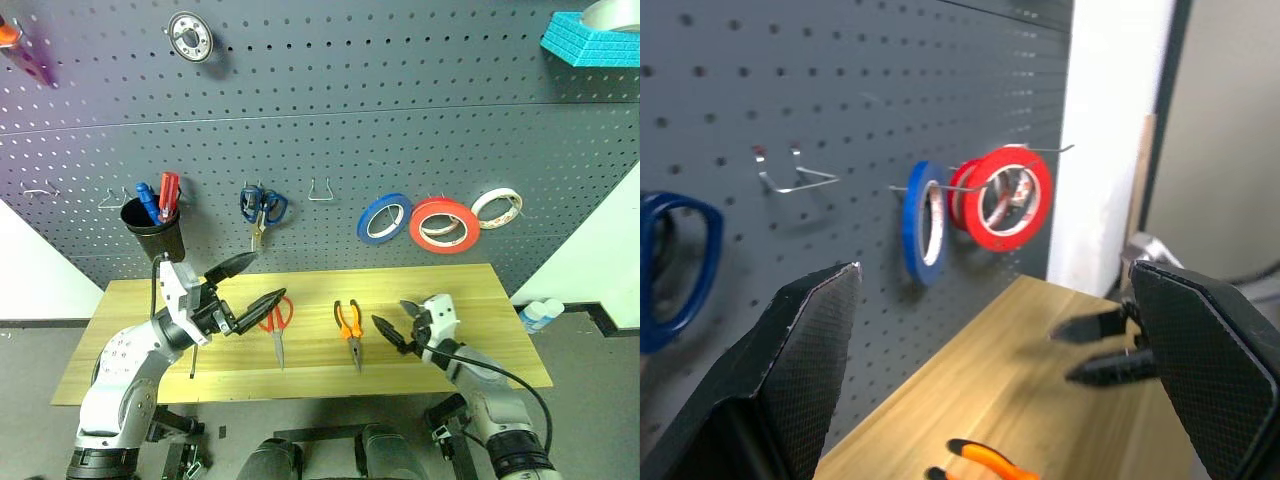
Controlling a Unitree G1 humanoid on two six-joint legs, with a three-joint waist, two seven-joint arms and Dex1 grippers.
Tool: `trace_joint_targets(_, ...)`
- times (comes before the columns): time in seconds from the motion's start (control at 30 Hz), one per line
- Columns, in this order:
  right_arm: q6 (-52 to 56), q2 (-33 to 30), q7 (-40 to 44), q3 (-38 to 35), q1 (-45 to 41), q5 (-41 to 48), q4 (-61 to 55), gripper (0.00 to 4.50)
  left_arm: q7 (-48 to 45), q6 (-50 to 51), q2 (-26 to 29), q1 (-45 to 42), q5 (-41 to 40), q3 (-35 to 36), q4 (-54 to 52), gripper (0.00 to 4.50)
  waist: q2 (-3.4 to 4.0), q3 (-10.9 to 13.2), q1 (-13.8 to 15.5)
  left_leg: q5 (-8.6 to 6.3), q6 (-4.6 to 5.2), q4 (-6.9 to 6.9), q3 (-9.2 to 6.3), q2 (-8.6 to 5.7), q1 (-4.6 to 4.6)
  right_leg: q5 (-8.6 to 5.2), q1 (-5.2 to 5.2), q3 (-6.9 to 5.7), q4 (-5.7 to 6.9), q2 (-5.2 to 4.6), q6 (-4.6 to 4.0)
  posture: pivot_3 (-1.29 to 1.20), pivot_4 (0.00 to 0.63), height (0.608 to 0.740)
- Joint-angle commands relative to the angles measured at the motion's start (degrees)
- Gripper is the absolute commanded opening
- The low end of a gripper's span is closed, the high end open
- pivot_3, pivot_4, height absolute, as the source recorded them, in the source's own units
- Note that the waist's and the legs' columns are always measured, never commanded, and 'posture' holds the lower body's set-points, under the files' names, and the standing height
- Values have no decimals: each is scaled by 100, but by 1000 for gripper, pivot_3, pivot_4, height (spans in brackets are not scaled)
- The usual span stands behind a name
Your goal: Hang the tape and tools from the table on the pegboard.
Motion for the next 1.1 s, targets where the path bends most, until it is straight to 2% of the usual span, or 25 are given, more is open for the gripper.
trace_joint_targets(0.03,340,130,-562,169,-354,-357,-211,4458,154,-102,50,128,130,132,-129,4500,0,2,-5,0,0,0,2,0,-1,0,-1,2,0,0,0,-127,65,740)
trace_joint_targets(0.23,1897,257,-1456,266,-880,-716,-383,4458,351,-254,50,339,327,235,-88,4500,-6,6,35,0,0,-2,4,0,-5,0,-8,7,0,0,0,-115,80,740)
trace_joint_targets(0.3,2583,404,-1685,132,-1050,-564,-558,4458,429,-305,46,414,394,280,-61,4500,-6,8,39,0,0,-4,5,0,-7,0,-10,8,-1,0,0,-112,85,740)
trace_joint_targets(0.47,3667,617,-2060,81,-1254,-504,-1041,4458,603,-463,5,576,545,352,-77,4500,-9,22,33,0,0,-10,4,1,-10,0,-18,8,-1,0,0,-94,105,740)
trace_joint_targets(0.63,4419,798,-2238,468,-1383,-614,-1411,4458,619,-508,-21,714,474,391,-202,4500,-33,76,67,0,0,-11,4,1,-11,0,-19,8,-3,0,0,-76,117,740)
trace_joint_targets(0.8,4659,1028,-2456,576,-1531,-691,-1072,4458,631,-592,-33,890,462,427,-297,4500,-33,152,95,0,1,-13,5,2,-15,0,-23,8,-4,0,-1,-61,131,740)
trace_joint_targets(1.1,4453,1160,-2696,989,-1707,-1076,-491,4458,618,-658,6,1225,424,507,-472,4500,-41,254,152,-1,1,-22,5,2,-25,0,-32,8,-14,-2,-1,-31,155,740)
